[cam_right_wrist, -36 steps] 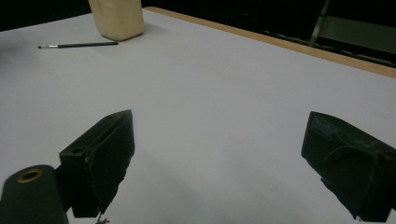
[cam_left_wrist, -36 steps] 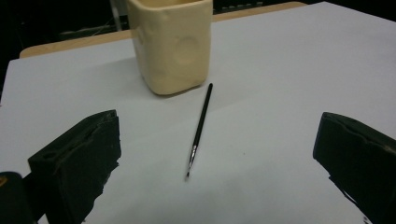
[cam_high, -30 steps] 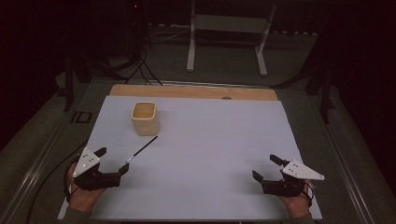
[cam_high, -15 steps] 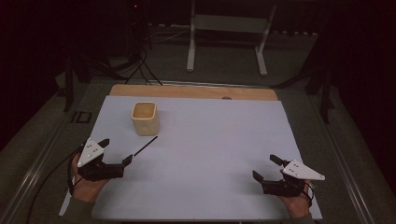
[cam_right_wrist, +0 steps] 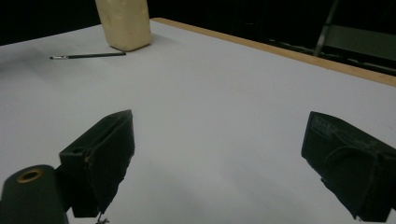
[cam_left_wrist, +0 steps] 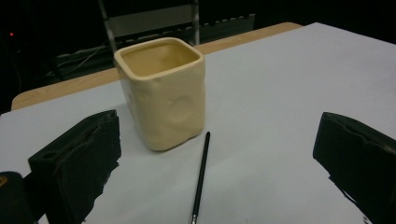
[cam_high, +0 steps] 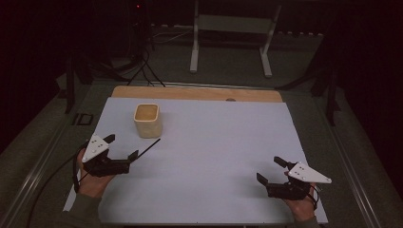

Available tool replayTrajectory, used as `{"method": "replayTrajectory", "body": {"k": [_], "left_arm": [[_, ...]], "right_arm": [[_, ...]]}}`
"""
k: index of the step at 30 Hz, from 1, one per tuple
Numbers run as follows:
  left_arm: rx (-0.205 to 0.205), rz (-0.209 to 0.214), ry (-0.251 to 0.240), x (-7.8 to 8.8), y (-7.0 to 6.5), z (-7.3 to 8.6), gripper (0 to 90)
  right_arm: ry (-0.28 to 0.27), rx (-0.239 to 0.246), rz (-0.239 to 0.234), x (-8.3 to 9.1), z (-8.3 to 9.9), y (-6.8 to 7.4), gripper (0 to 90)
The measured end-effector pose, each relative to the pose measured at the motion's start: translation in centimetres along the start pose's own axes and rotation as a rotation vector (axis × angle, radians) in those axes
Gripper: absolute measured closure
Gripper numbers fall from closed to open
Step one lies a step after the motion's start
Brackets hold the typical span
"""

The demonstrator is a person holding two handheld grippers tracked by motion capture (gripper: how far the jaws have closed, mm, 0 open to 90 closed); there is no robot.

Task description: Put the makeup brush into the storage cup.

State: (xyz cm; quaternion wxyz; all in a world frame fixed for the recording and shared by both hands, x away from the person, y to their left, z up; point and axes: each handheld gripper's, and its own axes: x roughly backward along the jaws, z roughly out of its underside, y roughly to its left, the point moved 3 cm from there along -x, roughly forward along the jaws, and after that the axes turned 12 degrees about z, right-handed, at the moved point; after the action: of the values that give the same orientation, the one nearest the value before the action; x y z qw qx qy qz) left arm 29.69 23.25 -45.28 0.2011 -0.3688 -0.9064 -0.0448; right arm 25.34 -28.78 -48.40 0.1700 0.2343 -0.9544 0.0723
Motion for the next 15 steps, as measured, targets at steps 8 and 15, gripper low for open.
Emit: {"method": "replayTrajectory", "body": {"k": [8,15], "left_arm": [[-0.008,0.022,-0.001,-1.1,-0.1,-0.5,2.1],[-0.008,0.035,-0.005,-2.0,0.0,-0.9,2.1]], "right_arm": [[-0.016,0.008,-0.014,0.0,-0.1,0.1,9.4],[-0.018,0.014,-0.021,0.0,-0.1,0.0,9.4]]}}
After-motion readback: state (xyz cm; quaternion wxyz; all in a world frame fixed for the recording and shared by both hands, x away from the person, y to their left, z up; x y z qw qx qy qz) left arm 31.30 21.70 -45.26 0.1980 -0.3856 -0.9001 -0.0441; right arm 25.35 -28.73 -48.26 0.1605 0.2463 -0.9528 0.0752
